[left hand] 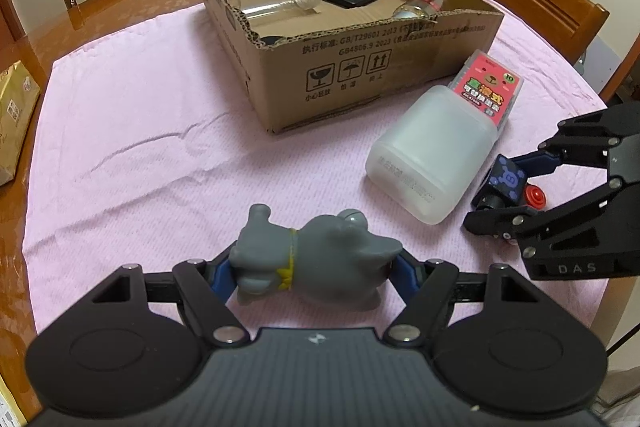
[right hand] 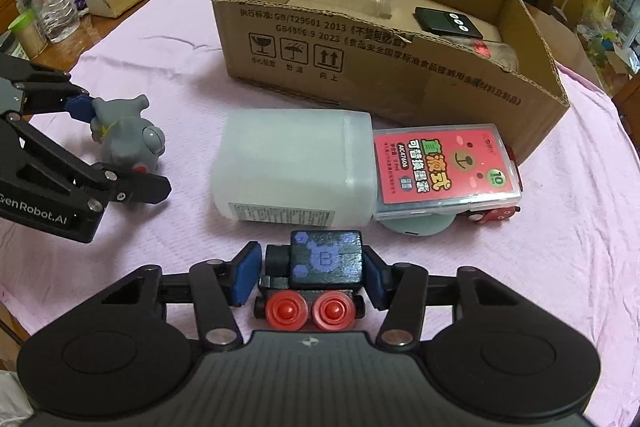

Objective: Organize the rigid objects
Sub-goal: 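Close the right tool on the black-and-red toy train block, then carry grey toy and toy train into the box and open both tools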

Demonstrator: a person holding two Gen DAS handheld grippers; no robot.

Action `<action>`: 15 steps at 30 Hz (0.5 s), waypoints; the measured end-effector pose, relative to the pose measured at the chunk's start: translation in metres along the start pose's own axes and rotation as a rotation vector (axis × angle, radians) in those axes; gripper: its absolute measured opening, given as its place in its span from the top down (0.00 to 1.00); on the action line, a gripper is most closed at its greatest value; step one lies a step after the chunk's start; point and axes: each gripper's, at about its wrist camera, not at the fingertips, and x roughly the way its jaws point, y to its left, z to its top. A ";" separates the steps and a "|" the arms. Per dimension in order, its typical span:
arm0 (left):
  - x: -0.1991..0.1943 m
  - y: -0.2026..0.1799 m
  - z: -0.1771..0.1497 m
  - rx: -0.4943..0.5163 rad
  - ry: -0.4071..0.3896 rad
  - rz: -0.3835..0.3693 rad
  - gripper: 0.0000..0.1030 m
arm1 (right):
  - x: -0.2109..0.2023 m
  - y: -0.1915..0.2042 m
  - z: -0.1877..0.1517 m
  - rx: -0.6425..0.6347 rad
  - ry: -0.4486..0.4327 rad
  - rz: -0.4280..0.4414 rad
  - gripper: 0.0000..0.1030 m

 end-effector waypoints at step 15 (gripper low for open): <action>-0.002 -0.002 0.000 0.019 0.006 -0.001 0.30 | -0.002 -0.002 -0.001 0.002 0.016 0.001 0.46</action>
